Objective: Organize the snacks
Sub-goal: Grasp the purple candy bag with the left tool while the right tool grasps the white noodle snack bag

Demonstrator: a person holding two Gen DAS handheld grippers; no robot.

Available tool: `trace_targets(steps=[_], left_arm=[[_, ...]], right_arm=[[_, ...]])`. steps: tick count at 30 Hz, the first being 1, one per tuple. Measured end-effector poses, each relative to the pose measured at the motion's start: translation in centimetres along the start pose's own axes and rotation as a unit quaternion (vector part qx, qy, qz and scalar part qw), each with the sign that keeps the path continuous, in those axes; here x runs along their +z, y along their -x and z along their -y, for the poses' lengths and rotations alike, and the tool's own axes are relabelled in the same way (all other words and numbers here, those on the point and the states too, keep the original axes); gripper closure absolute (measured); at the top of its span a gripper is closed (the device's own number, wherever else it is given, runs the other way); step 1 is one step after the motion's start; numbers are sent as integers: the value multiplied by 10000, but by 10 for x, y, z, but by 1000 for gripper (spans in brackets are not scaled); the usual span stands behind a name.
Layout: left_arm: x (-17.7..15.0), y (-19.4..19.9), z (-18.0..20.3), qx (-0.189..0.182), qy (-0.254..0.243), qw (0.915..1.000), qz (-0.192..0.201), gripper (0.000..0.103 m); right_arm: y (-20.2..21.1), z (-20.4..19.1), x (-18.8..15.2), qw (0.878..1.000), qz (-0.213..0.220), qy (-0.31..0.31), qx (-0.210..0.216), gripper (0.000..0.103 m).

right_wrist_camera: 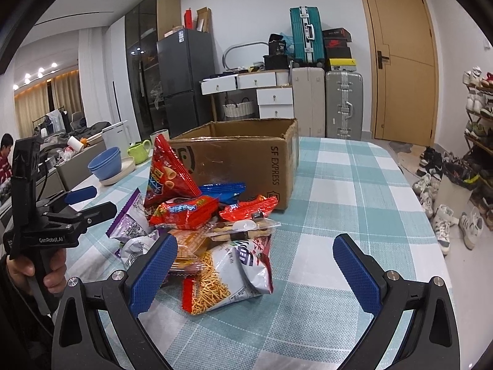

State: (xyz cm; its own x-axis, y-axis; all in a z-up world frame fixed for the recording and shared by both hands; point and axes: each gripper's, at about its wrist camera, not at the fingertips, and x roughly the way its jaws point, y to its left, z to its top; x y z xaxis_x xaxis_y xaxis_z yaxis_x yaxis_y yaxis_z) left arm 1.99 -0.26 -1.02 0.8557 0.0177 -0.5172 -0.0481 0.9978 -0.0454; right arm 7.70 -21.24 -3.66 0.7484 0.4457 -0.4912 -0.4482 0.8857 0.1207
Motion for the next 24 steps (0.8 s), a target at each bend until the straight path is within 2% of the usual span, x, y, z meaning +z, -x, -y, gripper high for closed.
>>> trace_targets(steps=[9,15,24], left_arm=[[2,-21,-3,-352,203,9980,-477,1],[4,-35,-7,-534,370,9943,-846,1],[5,-56,-8,-886,493,9876,-1199,1]], right_arm=[[-22,-3,0,9966,-806,-70,148,0],[-37,-5,-2,9928,-1170,-28,236,0],[-55,-17,-10,9852,-1614,444,380,0]])
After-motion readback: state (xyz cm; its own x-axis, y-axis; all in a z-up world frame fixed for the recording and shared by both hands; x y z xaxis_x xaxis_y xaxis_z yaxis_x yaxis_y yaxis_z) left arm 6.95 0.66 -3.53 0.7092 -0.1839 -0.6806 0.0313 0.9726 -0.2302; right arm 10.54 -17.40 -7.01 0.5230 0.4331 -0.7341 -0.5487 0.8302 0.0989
